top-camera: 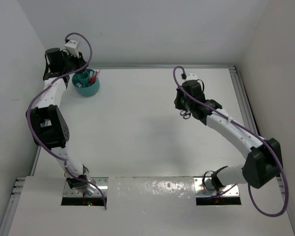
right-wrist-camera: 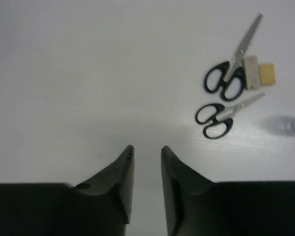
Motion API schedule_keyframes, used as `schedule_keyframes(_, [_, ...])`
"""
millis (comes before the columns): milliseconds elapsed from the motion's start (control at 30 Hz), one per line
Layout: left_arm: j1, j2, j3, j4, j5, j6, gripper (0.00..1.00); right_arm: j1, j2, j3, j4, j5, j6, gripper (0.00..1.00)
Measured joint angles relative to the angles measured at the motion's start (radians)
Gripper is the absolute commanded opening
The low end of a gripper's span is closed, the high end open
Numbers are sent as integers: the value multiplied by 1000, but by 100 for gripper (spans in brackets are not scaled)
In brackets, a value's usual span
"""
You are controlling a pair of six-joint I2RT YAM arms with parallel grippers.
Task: Sort the stationery into containers
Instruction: Pick up the stationery from the center of the board.
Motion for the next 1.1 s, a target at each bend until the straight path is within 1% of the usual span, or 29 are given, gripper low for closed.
schedule_keyframes(33, [2, -8, 16, -22, -39, -35, 14, -7, -24, -6, -21, 23, 12, 62])
schedule_keyframes(100, [7, -18, 45, -59, -106, -82, 15, -23, -74, -18, -62, 63, 30, 75])
schedule_keyframes(133, [11, -23, 57, -79, -138, -99, 17, -31, -99, -21, -86, 80, 36, 77])
schedule_keyframes(167, [17, -30, 63, -99, -169, -112, 18, -47, -121, -21, -113, 91, 44, 83])
schedule_keyframes(200, [21, -36, 66, -120, -188, -122, 19, -66, -138, -21, -134, 101, 54, 84])
schedule_keyframes(267, [30, -49, 67, -168, -223, -141, 21, -123, -153, -18, -186, 119, 74, 83])
schedule_keyframes(300, [33, -53, 67, -188, -232, -154, 21, -151, -152, -17, -208, 126, 86, 79])
schedule_keyframes(333, [37, -56, 67, -211, -237, -168, 22, -186, -144, -21, -229, 127, 95, 72])
schedule_keyframes(367, [37, -58, 66, -227, -235, -182, 22, -217, -137, -32, -233, 125, 102, 59])
schedule_keyframes(400, [37, -61, 61, -240, -231, -196, 22, -242, -132, -55, -223, 124, 106, 57])
schedule_keyframes(467, [37, -74, 36, -254, -213, -224, 23, -277, -129, -136, -174, 121, 114, 58])
schedule_keyframes(500, [37, -80, 23, -262, -205, -238, 23, -287, -125, -178, -148, 121, 113, 67])
schedule_keyframes(567, [36, -92, 2, -282, -191, -257, 25, -305, -112, -259, -81, 125, 108, 73])
schedule_keyframes(667, [36, -108, -10, -315, -183, -269, 25, -335, -69, -343, 40, 143, 92, 76])
schedule_keyframes(767, [37, -125, -14, -328, -183, -272, 25, -375, -4, -365, 163, 153, 71, 75])
schedule_keyframes(800, [37, -128, -14, -330, -183, -272, 25, -386, 21, -365, 207, 153, 62, 71])
schedule_keyframes(933, [42, -136, -14, -336, -181, -274, 26, -434, 132, -369, 392, 142, 30, 68])
schedule_keyframes(1000, [43, -136, -14, -346, -180, -275, 26, -451, 183, -369, 462, 120, 17, 67])
schedule_keyframes(1100, [50, -136, -13, -363, -181, -267, 26, -468, 239, -369, 517, 98, -8, 63])
